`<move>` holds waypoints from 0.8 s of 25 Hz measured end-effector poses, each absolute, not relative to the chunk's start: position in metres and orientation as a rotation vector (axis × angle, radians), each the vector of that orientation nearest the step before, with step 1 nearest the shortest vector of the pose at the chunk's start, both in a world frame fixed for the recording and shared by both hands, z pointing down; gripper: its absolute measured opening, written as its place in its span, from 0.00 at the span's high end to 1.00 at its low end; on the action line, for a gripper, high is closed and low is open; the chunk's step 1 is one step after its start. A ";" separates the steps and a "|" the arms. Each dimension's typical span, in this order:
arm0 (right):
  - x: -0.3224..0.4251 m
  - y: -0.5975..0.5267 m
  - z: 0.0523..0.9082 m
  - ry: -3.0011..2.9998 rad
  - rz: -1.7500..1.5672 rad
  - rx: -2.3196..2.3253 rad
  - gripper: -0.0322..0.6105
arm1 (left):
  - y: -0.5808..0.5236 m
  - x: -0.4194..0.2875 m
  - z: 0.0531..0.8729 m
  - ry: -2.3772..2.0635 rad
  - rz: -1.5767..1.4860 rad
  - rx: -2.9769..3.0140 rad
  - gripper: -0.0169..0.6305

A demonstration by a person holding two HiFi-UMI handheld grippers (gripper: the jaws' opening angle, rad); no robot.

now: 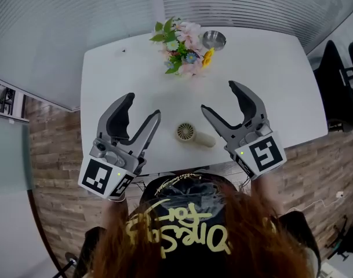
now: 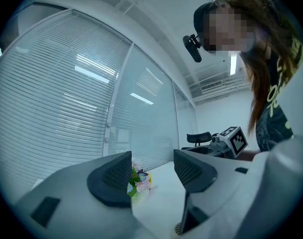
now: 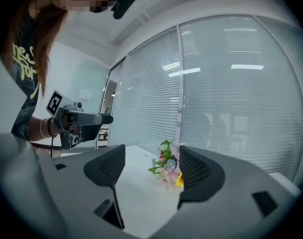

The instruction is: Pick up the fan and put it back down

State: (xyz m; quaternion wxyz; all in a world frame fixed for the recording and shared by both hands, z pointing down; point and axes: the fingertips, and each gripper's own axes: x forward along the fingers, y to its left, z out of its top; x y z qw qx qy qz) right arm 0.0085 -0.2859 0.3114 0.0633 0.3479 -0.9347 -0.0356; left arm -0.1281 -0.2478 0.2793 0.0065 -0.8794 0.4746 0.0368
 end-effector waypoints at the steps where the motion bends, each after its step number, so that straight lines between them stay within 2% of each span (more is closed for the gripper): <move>1: 0.010 -0.286 0.309 -2.829 -0.109 1.061 0.44 | -0.248 -0.128 0.279 1.482 0.117 -2.751 0.59; 14: 0.017 -0.286 0.303 -2.859 -0.085 1.128 0.44 | -0.251 -0.121 0.278 1.430 0.130 -2.772 0.59; 20: 0.018 -0.282 0.302 -2.872 -0.086 1.111 0.48 | -0.248 -0.112 0.279 1.378 0.116 -2.790 0.66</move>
